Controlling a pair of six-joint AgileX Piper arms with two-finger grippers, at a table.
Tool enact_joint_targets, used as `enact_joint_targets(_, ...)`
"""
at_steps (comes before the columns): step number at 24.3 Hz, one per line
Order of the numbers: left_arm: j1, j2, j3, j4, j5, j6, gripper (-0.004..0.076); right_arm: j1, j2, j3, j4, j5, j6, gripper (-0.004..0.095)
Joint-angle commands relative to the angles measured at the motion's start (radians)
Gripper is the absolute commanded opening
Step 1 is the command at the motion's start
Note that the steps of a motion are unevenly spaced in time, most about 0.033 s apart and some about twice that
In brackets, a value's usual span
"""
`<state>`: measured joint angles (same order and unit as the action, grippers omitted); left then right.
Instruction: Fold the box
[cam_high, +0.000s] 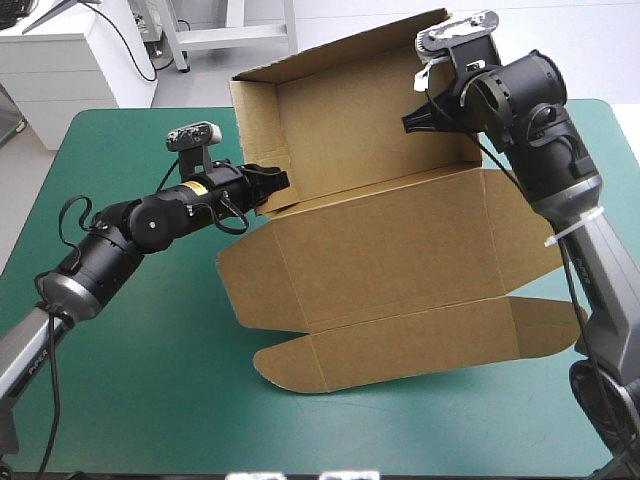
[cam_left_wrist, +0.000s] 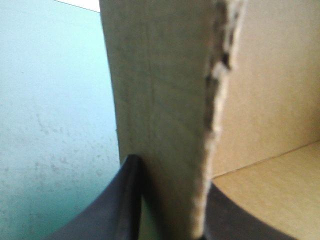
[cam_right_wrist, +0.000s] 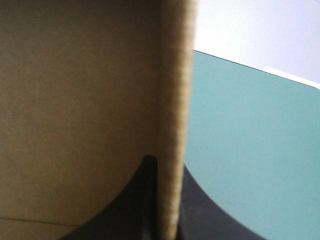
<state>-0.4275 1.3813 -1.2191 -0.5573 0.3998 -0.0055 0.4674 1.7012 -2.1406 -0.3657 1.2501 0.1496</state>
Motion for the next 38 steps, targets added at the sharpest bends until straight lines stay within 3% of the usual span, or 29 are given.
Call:
enact_joint_targets(1, -0.011, -0.040, -0.045, -0.018, -0.022, 0.011, -0.0008, 0.005, -0.044, -0.026, 0.038, -0.005, -0.010, 0.0000)
enact_joint_targets(6, -0.011, -0.028, -0.151, 0.073, 0.139, 0.005, -0.0008, 0.003, -0.044, 0.038, 0.048, -0.005, 0.011, -0.0001)
enact_joint_targets(8, -0.011, 0.010, -0.255, 0.119, 0.250, -0.009, -0.0008, 0.003, -0.044, 0.079, 0.062, -0.005, 0.034, -0.0002)
enact_joint_targets(13, -0.013, 0.160, -0.452, 0.205, 0.523, -0.062, -0.0008, -0.065, -0.040, 0.083, 0.274, -0.003, 0.036, -0.0001)
enact_joint_targets(17, -0.017, 0.265, -0.542, 0.275, 0.670, -0.097, -0.0008, -0.129, -0.036, 0.124, 0.346, -0.003, 0.004, -0.0001)
enact_joint_targets(25, -0.078, 0.344, -0.571, 0.447, 0.737, -0.182, -0.0008, -0.128, -0.036, 0.357, 0.329, -0.003, -0.010, -0.0002)
enact_joint_targets(38, -0.177, 0.447, -0.571, 0.545, 0.817, -0.319, -0.0008, -0.128, -0.030, 0.491, 0.379, -0.003, -0.006, -0.0002)
